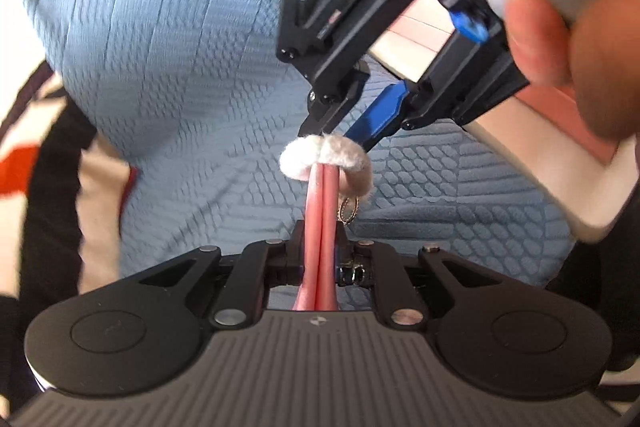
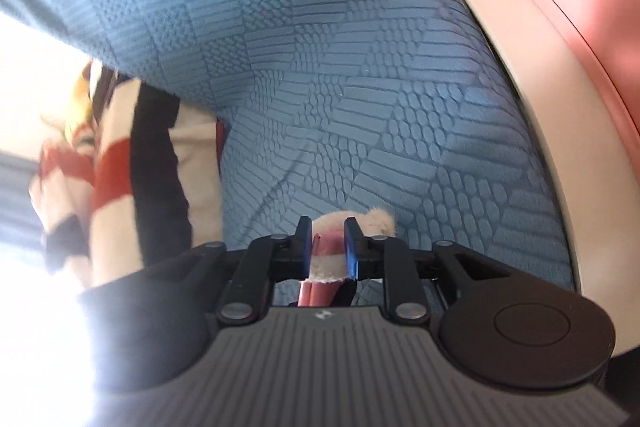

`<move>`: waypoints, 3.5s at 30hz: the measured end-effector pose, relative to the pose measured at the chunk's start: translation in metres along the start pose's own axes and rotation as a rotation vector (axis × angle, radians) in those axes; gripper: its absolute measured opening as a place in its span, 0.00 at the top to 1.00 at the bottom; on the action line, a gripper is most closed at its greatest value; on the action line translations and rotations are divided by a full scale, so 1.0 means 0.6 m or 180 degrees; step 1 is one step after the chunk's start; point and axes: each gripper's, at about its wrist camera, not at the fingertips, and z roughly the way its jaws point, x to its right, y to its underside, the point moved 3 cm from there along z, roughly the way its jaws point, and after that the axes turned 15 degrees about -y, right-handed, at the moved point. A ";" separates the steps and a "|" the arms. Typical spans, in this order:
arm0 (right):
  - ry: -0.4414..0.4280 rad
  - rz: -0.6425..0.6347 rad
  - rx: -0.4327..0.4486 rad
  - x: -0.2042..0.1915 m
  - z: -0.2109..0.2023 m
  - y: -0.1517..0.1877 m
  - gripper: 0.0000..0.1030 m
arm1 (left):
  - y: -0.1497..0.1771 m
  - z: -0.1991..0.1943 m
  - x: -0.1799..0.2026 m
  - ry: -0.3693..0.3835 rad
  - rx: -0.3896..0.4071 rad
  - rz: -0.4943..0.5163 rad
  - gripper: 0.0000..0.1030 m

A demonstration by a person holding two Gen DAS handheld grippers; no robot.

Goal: Organize objects
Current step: 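Slide the hair tie with the right gripper over the packet end held by the left gripper, then push the hair tie along the folded packet with the right gripper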

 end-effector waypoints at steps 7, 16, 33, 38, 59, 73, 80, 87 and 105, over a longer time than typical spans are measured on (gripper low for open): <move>-0.0163 0.0171 -0.0062 0.014 -0.001 -0.006 0.80 | -0.004 -0.007 0.009 -0.0136 0.0117 0.0222 0.88; -0.0265 0.0275 -0.0288 0.033 0.034 -0.021 0.79 | -0.009 -0.004 0.013 -0.0289 0.0230 0.0375 0.89; -0.0360 0.0423 -0.0530 0.048 0.066 -0.020 0.77 | -0.008 -0.035 0.032 -0.0330 0.0407 0.0471 0.89; -0.0383 0.0462 -0.0514 0.048 0.056 -0.017 0.77 | -0.009 -0.034 0.030 -0.0293 0.0425 0.0418 0.89; -0.0249 0.0353 -0.0174 0.049 0.022 -0.022 0.80 | -0.003 -0.007 0.036 -0.0072 0.0161 0.0182 0.71; -0.0109 0.0287 0.0305 0.058 -0.021 -0.063 0.79 | 0.021 0.018 0.031 -0.0039 -0.0155 0.0269 0.65; 0.0083 0.0172 0.0291 0.055 -0.021 -0.064 0.75 | 0.018 0.022 0.023 -0.0037 -0.0160 0.0168 0.85; -0.0090 0.0345 -0.0068 0.062 0.016 -0.033 0.76 | 0.017 0.024 0.020 -0.0045 -0.0193 0.0090 0.86; -0.0150 -0.0104 -0.0031 -0.002 -0.010 0.001 0.61 | 0.010 0.042 -0.016 0.0182 -0.0466 -0.0509 0.86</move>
